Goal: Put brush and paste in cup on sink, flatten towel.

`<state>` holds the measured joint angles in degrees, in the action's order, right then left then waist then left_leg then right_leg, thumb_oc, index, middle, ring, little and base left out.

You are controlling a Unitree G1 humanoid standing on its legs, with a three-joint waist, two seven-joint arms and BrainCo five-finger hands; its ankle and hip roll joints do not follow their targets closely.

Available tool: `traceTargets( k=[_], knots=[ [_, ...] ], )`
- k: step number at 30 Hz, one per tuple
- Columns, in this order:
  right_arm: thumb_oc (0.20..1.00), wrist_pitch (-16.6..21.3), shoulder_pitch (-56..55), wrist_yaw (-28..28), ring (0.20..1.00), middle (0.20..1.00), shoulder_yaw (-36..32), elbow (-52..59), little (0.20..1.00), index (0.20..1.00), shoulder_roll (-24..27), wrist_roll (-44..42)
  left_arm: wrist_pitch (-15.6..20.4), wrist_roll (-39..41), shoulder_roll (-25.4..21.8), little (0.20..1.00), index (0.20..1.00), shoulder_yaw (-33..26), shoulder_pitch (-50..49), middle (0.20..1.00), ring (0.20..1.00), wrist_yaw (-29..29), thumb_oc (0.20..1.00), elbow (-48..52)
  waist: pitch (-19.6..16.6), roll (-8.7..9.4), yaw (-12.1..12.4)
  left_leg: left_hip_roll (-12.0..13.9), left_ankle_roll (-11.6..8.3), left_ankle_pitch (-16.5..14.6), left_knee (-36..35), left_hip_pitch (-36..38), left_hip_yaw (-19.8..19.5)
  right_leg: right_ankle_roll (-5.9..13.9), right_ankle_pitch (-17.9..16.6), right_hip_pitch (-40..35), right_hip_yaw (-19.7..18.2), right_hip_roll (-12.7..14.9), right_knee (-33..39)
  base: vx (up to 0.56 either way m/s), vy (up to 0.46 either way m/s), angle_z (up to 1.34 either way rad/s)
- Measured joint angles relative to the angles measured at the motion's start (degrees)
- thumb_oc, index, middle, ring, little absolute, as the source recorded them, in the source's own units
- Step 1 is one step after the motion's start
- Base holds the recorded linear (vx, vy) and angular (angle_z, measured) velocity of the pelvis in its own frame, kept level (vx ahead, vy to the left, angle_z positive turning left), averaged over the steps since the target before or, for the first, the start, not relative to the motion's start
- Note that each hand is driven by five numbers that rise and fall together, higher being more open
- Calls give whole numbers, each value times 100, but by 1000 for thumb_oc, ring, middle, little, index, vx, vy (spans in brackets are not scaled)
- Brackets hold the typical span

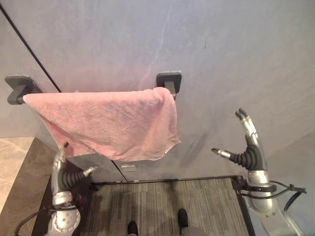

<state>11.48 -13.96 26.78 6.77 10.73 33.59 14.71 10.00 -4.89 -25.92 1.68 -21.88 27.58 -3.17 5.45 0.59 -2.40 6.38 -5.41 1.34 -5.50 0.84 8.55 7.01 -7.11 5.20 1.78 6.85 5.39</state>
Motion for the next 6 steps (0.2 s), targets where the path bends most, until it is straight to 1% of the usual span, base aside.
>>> traceTargets(
  k=[2,3,5,6],
  knots=[
    [1000,-55,298,-214,1000,1000,269,-1100,1000,1000,-93,-321,-76,497,191,1000,1000,241,283,1000,1000,-299,1000,-981,-35,-2,-18,1,0,1,22,17,-1,13,7,-20,1,-1,0,-24,-7,1],
    [1000,-251,378,-424,1000,1000,468,-1715,1000,1000,-214,-582,-230,720,258,1000,1000,406,385,1000,1000,-480,1000,-1345,-40,9,-18,1,-10,9,22,6,-2,24,0,-10,7,0,0,-33,-13,3],
    [1000,-464,665,-749,1000,1000,581,-2978,1000,1000,-592,-1305,-332,1090,486,1000,1000,508,555,1000,1000,-796,1000,-1962,-47,41,3,8,-32,24,23,6,-16,27,-1,-18,17,-12,-4,-11,-4,2],
    [1000,-710,753,-946,1000,1000,769,-3388,1000,1000,-679,-1635,-490,1257,539,1000,1000,601,618,1000,1000,-951,1000,-2177,-49,35,10,8,-31,24,22,5,-14,27,2,-18,16,-9,-1,0,0,0]
  ],
)
